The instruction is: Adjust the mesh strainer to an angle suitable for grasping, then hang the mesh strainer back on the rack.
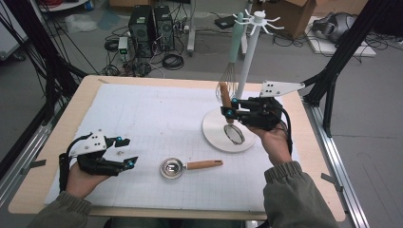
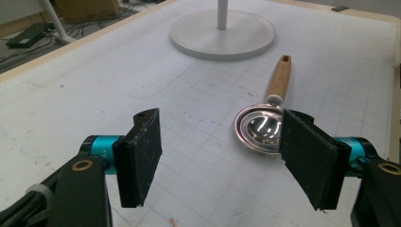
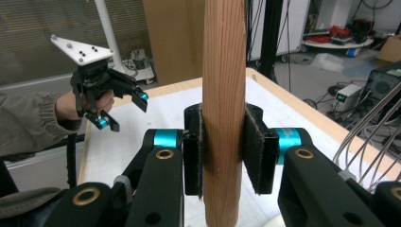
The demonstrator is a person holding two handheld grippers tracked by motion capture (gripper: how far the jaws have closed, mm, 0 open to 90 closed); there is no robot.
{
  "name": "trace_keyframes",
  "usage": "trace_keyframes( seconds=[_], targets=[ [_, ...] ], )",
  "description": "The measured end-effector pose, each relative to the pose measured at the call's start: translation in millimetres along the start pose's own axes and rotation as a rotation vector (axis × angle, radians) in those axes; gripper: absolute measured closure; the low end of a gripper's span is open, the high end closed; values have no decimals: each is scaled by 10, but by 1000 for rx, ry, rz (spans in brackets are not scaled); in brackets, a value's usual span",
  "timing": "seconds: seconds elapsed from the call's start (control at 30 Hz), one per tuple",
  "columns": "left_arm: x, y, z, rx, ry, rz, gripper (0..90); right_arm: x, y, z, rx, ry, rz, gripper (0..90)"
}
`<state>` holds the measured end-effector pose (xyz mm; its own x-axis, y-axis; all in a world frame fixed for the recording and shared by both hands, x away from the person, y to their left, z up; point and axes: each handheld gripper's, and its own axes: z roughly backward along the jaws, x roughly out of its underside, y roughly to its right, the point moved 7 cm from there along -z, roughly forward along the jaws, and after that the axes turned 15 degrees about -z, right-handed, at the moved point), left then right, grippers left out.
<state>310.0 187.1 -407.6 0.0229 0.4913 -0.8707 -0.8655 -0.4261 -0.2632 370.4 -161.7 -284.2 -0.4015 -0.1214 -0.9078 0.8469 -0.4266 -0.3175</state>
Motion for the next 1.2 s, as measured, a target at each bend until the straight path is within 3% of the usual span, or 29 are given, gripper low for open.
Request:
trace_keyframes(
  seconds=[0.77,1.2],
  targets=[
    [-15,-10,27,-6,8,-1,309,-511,-54,162,31,44,54,719],
    [-16,-18,30,-4,10,-3,309,-837,42,271,47,112,37,718]
  ],
)
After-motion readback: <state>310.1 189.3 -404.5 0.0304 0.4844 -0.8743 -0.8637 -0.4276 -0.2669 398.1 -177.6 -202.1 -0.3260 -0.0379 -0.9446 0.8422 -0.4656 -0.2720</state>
